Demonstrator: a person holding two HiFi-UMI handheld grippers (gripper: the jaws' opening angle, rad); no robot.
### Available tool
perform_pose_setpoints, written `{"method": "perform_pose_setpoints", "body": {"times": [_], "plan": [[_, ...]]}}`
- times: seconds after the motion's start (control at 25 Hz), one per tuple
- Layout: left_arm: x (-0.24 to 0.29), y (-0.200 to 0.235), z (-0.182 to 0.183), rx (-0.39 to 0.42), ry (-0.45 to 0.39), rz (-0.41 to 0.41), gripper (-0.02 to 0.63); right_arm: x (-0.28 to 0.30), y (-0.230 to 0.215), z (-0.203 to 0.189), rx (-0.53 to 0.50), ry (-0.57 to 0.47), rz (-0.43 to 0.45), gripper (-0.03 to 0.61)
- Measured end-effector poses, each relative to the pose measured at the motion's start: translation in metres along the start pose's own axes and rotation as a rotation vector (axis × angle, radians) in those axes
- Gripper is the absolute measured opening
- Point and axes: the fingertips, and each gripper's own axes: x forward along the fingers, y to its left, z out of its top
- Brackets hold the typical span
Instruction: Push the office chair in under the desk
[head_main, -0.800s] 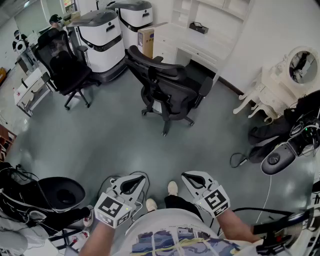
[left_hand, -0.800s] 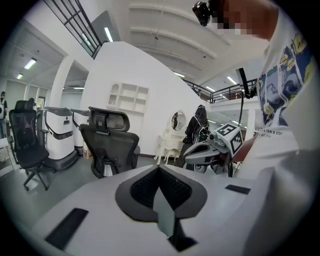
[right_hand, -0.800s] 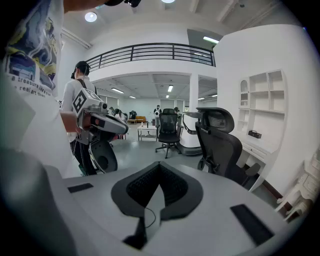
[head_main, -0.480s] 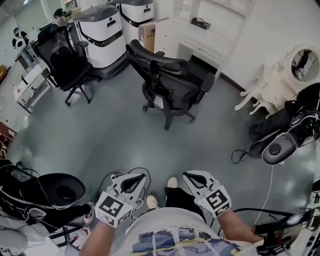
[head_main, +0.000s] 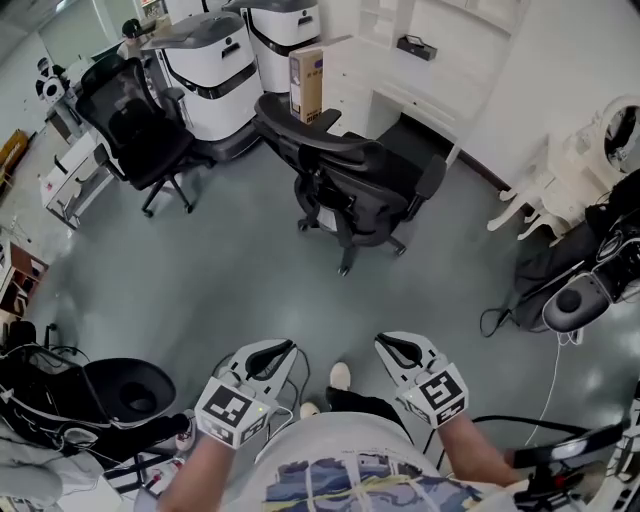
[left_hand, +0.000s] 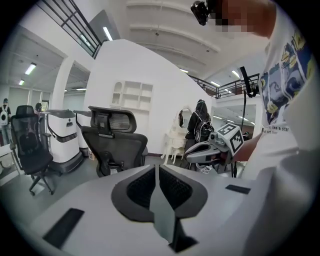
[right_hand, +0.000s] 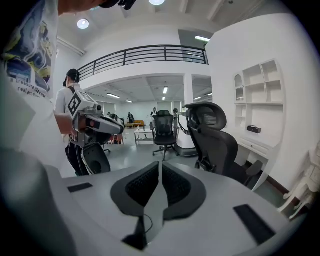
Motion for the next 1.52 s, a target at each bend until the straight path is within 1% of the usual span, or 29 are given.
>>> {"method": "perform_pose_setpoints", "body": {"times": [0.08, 0.12, 0.16, 0.2, 0.24, 0.28, 0.44, 0.56, 0.76, 0.88, 1.04, 1.2, 1.36, 1.52], "plan": [[0.014, 0.012, 0.012, 0.004, 0.002, 0.024, 0.016, 0.009, -0.019, 0.007, 0.011, -0.012, 0.009, 0.031], [0.021, 0.019, 0.018, 0.004, 0.001, 0.036, 0.019, 0.014, -0.029, 0.011, 0.010, -0.015, 0.013, 0.049], [0.027, 0.025, 0.025, 0.004, 0.001, 0.047, 0.031, 0.018, -0.040, 0.014, 0.007, -0.018, 0.016, 0.111], [0.033, 0.032, 0.031, 0.003, 0.002, 0.059, 0.063, 0.022, -0.050, 0.016, 0.003, -0.020, 0.015, 0.165], [0.040, 0.038, 0.037, 0.004, 0.003, 0.070, 0.101, 0.025, -0.061, 0.018, -0.002, -0.021, 0.010, 0.187], [0.047, 0.044, 0.041, 0.003, 0.003, 0.083, 0.123, 0.028, -0.072, 0.019, -0.006, -0.019, 0.002, 0.189], [0.068, 0.072, 0.052, -0.018, -0.005, 0.134, 0.161, 0.043, -0.112, 0.018, -0.019, -0.003, -0.044, 0.209], [0.077, 0.095, 0.066, -0.022, -0.008, 0.159, 0.173, 0.053, -0.138, 0.023, -0.037, -0.002, -0.084, 0.216], [0.108, 0.137, 0.091, -0.022, -0.027, 0.171, 0.199, 0.073, -0.181, 0.042, -0.077, -0.004, -0.150, 0.227], [0.129, 0.171, 0.105, -0.017, -0.041, 0.179, 0.227, 0.091, -0.203, 0.051, -0.113, 0.005, -0.191, 0.247], [0.157, 0.213, 0.126, 0.010, -0.053, 0.196, 0.271, 0.114, -0.229, 0.051, -0.128, 0.055, -0.220, 0.270], [0.182, 0.249, 0.138, 0.032, -0.039, 0.205, 0.318, 0.138, -0.250, 0.049, -0.154, 0.111, -0.255, 0.291], [0.208, 0.268, 0.145, 0.074, -0.021, 0.190, 0.345, 0.156, -0.266, 0.039, -0.164, 0.163, -0.278, 0.293], [0.229, 0.280, 0.148, 0.087, -0.005, 0.165, 0.355, 0.171, -0.277, 0.031, -0.169, 0.222, -0.292, 0.293]]}}
